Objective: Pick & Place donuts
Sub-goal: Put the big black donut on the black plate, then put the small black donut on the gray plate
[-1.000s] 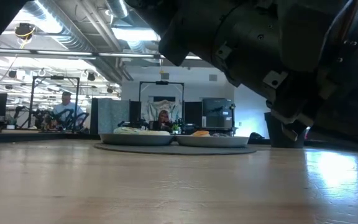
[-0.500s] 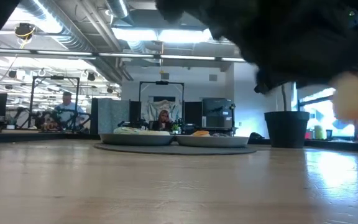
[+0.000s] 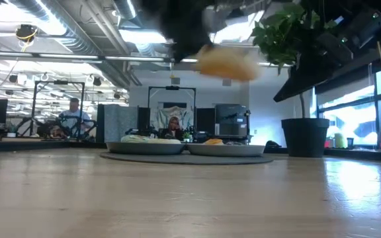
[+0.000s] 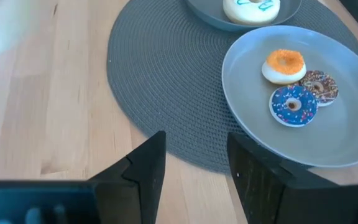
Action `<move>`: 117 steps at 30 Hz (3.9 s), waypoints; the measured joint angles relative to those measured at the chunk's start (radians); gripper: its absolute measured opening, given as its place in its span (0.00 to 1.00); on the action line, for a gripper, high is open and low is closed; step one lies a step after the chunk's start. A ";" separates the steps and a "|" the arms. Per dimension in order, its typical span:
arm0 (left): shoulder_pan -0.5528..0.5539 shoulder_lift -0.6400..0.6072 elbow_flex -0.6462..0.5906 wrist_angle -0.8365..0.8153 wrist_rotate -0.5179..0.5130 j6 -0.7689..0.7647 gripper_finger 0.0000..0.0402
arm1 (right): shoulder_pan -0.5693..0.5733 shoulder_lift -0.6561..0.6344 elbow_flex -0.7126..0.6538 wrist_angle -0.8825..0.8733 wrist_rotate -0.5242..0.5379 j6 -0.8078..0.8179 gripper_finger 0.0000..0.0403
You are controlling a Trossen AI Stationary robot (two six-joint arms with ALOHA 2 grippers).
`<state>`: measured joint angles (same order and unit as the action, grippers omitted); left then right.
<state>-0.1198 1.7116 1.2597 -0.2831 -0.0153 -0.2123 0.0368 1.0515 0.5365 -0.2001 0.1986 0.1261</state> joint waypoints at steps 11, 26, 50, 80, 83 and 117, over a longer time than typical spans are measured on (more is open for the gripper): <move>0.231 -0.330 -0.446 0.044 -0.339 -0.151 0.01 | 0.000 0.000 0.000 0.001 0.001 0.000 0.43; 0.464 -0.340 -0.663 0.209 -0.218 -0.255 0.01 | 0.000 0.000 0.000 0.054 0.013 0.000 0.43; 0.453 -0.410 -0.666 0.197 -0.203 -0.244 0.01 | 0.000 0.000 0.000 0.051 0.011 0.000 0.43; 0.443 -0.304 -0.666 0.176 -0.253 -0.278 0.09 | 0.000 0.000 0.000 0.050 0.011 -0.002 0.43; 0.443 -0.304 -0.666 0.176 -0.244 -0.287 0.13 | 0.000 0.000 0.000 0.050 0.011 -0.002 0.43; -0.355 -0.471 -0.602 0.276 0.116 0.109 0.34 | -0.001 0.000 0.000 -0.014 0.019 -0.032 0.43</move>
<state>-0.4744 1.2404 0.6575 -0.0067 0.1012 -0.1029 0.0357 1.0515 0.5362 -0.2146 0.2173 0.0937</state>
